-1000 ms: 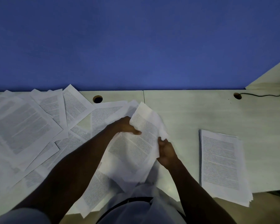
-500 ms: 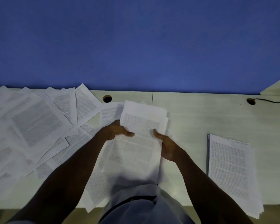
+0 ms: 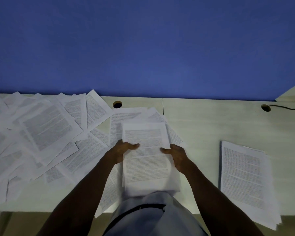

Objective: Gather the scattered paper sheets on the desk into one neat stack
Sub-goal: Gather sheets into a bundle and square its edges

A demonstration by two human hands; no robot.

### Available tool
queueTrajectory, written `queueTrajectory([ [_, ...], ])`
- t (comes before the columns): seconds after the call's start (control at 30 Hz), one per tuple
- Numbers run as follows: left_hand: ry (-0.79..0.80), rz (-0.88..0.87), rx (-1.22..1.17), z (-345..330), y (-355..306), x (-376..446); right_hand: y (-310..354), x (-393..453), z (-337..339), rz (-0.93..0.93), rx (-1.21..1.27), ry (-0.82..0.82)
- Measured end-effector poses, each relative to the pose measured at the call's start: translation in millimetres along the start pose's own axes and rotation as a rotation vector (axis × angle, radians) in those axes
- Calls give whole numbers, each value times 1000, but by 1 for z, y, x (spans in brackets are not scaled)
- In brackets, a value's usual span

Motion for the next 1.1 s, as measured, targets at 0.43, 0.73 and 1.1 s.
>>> queueTrajectory([
  [0.43,-252,-61,-443,11,38,-4,-54,-24,6,-97,308,-58],
  [0.73,-25,39,-158,58,-63,-79,-40,-50,38,-143,136,59],
  [1.1,75,210,227,12,-42,-61,-33,-32,14,-14,174,87],
])
Point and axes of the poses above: each hand's wrist, its own x-axis towards the middle knuckle, its own z-axis out of the back of the hand, y = z × x, the point moved 7 cm from there along x, towards the middle knuckle, and after that the axes turned 2 degrees about -x, right-handed, at the moved point
